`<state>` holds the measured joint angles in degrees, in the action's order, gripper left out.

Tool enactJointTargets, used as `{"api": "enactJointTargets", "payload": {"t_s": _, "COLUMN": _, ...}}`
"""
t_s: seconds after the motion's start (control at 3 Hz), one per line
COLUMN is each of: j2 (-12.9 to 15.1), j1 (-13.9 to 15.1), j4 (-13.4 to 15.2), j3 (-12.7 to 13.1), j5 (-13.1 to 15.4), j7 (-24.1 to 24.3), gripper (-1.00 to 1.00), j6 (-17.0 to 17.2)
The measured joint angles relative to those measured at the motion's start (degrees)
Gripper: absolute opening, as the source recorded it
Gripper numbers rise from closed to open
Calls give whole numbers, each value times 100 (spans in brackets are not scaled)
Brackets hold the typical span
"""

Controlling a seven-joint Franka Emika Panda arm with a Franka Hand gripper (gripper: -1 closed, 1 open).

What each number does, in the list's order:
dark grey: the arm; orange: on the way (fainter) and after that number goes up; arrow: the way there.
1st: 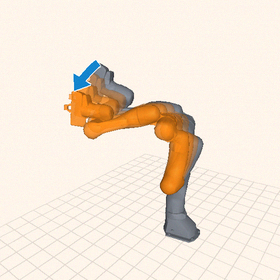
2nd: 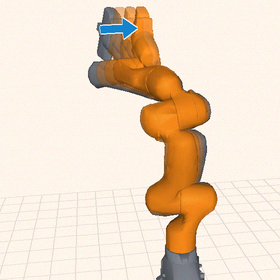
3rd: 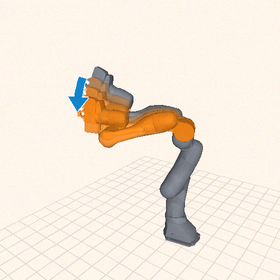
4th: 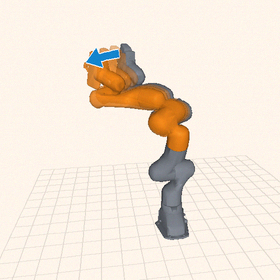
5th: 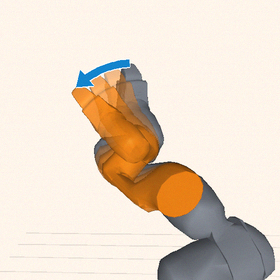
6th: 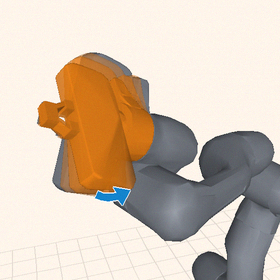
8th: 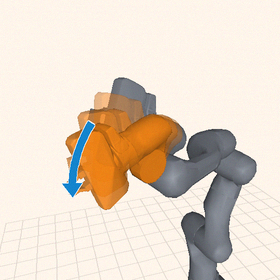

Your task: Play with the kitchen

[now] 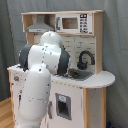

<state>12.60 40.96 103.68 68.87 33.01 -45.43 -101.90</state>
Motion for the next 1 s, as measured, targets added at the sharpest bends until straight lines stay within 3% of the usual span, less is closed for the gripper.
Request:
{"api": "enactJointTargets", "payload": {"t_s": 0.33, "j2": 7, "j1": 0, "j4": 8, "j3": -1, "j5": 0, "j7": 5, "gripper": 100, "j6": 14}}
{"api": "enactJointTargets", "payload": {"t_s": 0.67, "j2": 15, "j1": 0, "j4": 18, "j3": -3, "j5": 0, "j7": 9, "gripper": -100, "j6": 23}}
{"api": "enactJointTargets", "payload": {"t_s": 1.0, "j2": 9, "j1": 17, "j4": 7, "j3": 32, "j5": 1, "j7": 405, "gripper": -100, "j6": 415}}
